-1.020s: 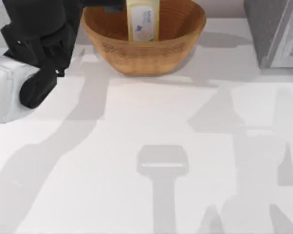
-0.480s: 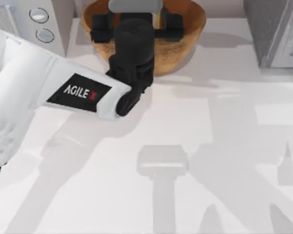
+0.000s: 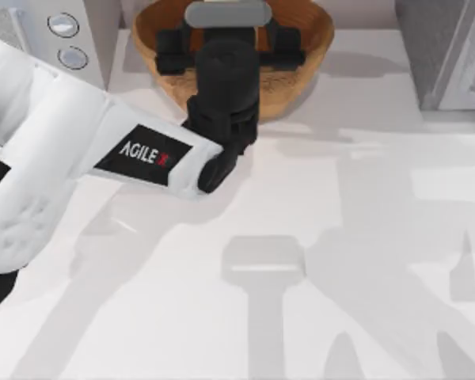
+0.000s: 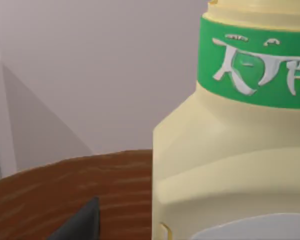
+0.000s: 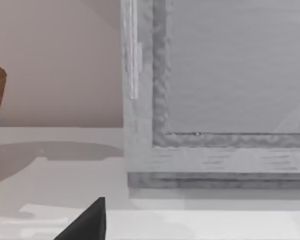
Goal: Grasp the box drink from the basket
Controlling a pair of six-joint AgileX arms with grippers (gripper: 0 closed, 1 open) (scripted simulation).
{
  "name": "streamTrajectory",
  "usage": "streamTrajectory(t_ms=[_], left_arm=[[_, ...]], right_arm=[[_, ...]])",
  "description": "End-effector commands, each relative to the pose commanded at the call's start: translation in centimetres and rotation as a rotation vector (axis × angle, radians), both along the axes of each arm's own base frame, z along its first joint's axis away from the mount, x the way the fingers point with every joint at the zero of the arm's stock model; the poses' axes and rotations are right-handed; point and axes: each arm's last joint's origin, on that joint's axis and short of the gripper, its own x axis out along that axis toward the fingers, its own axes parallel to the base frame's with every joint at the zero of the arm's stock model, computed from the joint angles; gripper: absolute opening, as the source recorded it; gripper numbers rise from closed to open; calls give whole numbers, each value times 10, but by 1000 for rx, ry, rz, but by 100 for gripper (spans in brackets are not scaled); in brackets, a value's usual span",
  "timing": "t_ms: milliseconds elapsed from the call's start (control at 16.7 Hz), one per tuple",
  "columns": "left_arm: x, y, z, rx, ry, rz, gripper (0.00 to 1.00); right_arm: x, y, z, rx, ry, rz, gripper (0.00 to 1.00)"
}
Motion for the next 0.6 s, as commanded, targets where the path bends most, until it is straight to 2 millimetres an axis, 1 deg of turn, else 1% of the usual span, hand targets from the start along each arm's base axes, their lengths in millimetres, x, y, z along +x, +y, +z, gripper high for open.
streamTrajectory(t_ms=[180,480,600], left_arm=[[7,-1,-5,9,13,-3,100],[38,-3,-7,9,15,-4,100],[47,-3,-8,9,15,-4,100]], right_arm=[[0,0,0,0,0,0,100],[0,0,0,0,0,0,100],[0,0,0,0,0,0,100]])
